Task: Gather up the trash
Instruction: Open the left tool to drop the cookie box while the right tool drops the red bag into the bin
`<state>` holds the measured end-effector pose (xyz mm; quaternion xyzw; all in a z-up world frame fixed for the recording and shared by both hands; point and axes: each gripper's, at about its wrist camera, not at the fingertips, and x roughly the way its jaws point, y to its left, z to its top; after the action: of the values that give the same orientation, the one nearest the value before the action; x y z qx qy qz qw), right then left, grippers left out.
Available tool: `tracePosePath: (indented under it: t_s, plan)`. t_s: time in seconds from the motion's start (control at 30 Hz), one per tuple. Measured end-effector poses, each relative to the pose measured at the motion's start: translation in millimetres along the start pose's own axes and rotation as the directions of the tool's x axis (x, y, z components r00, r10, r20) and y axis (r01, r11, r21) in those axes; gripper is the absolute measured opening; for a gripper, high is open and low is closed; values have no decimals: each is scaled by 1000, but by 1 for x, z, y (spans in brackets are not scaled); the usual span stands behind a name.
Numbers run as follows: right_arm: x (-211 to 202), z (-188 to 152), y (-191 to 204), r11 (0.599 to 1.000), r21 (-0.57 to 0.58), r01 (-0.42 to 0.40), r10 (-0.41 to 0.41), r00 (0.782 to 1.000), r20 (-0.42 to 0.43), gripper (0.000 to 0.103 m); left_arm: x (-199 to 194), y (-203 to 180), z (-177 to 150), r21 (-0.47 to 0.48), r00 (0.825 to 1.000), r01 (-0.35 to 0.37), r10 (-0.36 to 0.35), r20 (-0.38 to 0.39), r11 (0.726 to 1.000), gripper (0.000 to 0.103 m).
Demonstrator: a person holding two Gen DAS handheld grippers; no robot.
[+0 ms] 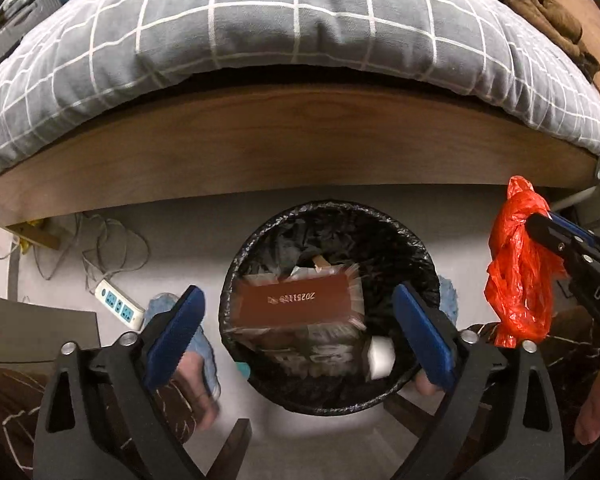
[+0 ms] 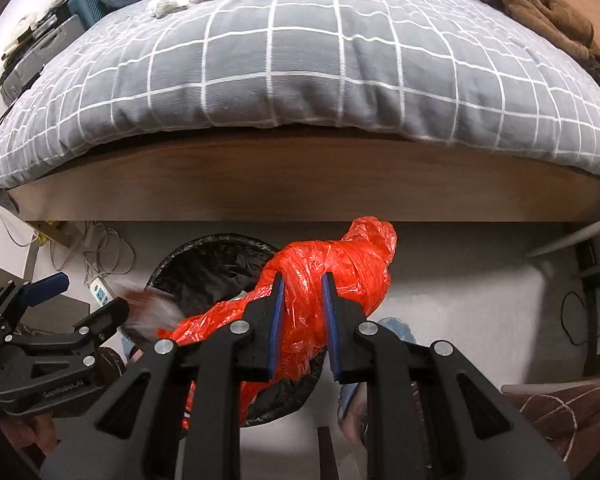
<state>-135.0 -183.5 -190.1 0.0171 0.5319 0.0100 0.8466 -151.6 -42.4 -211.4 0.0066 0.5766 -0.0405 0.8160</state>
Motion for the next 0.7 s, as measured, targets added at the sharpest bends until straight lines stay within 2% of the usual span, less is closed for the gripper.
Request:
tracePosePath:
  t_s: [0.23, 0.7]
  plan:
    - [3, 2, 14, 999, -25, -27, 27, 1000, -1, 18, -7, 10, 2, -26, 1000, 1, 0, 26, 1000, 97]
    - [15, 9, 78, 989, -126, -76, 74, 997, -22, 21, -19, 75, -3, -130, 998, -12, 20, 62, 991, 97]
